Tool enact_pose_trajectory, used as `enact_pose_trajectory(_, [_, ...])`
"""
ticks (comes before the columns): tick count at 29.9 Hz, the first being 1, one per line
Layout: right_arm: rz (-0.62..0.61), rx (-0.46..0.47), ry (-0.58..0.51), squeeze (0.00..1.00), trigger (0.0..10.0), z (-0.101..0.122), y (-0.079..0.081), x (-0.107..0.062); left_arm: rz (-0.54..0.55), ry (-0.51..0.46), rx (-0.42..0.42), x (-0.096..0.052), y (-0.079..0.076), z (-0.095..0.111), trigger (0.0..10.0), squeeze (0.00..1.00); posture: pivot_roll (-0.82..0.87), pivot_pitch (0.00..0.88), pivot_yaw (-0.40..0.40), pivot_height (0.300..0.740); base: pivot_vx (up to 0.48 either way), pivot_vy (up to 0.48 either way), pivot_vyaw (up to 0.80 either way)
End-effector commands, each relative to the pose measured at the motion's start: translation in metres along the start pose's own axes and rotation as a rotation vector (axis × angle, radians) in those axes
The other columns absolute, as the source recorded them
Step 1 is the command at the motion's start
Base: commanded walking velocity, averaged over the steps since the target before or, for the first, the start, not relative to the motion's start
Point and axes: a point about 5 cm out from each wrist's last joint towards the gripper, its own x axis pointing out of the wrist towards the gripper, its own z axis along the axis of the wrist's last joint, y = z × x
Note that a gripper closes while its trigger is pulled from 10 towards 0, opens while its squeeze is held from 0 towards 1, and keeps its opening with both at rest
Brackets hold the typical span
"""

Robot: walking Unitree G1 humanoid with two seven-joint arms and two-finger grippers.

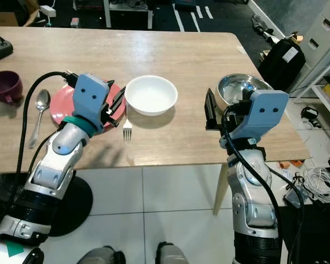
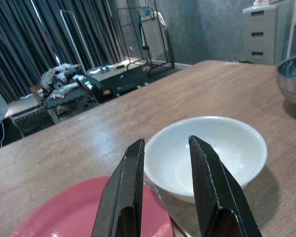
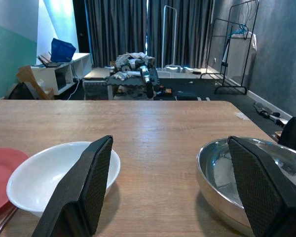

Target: Setting the table

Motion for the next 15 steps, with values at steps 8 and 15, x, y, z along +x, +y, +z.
enact_pose_trajectory(8, [-0.021,-0.001,-0.007,0.0,10.0,0.0002,-0.0034,-0.0019,-0.002,0.012,-0.039,0.0008,-0.0027,-0.0016,10.0,0.0,0.01,0.0,0.047,0.74,0.0,0.0,0.0])
enact_pose_trajectory(15, [-0.024,0.0,-0.008,0.0,10.0,0.0005,-0.0035,-0.0018,0.003,0.014,-0.047,0.0011,-0.0021,-0.0011,10.0,0.0,0.02,0.0,0.05,0.74,0.0,0.0,0.0])
